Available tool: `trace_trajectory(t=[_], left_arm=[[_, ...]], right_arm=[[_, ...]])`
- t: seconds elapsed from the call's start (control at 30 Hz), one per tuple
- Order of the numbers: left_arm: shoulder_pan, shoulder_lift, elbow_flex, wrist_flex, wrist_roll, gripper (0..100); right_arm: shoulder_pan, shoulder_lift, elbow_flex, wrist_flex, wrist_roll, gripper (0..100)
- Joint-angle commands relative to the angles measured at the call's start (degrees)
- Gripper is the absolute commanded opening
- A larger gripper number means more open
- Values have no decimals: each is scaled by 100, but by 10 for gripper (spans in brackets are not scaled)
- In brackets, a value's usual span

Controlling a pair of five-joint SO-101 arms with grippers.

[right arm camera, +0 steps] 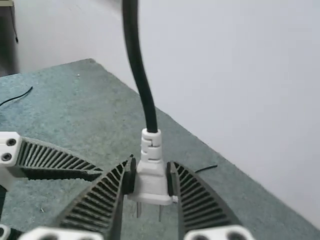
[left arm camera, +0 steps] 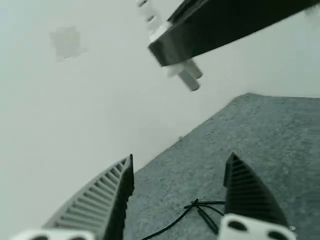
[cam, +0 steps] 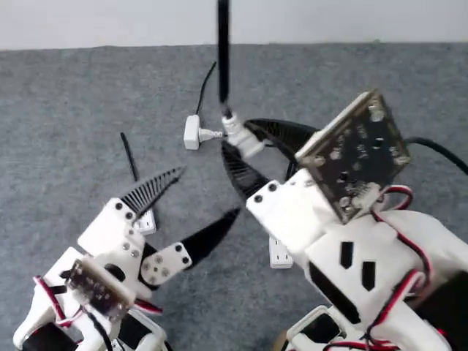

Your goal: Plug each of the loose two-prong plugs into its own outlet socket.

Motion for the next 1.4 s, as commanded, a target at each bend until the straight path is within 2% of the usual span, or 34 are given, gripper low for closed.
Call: trace_trajectory(t=[0.0,0.2,0.4,0.53,0.73,0.9,1.1,1.37], left_arm=[[721,-211,-145,105,-53,273],[835,-484,136,123,-62,273],[1556,-941,154,413,-62,273],[1635,-985,189,440,-211,273],[1644,-1011,189,422,-396,273],[1688,-1029,189,527,-378,274],[2541,-1002,259,695,-264,273],[2549,-1029,637,519,-281,273]], right_arm=[[-295,-92,9,224,26,8],[-365,-84,9,224,26,8],[-365,-22,18,215,44,9],[-488,-66,35,233,26,9],[-1226,-426,1029,207,62,9],[-1270,-673,1662,31,70,9],[-1437,-787,1837,-22,79,9],[-1455,-831,1837,4,308,9]])
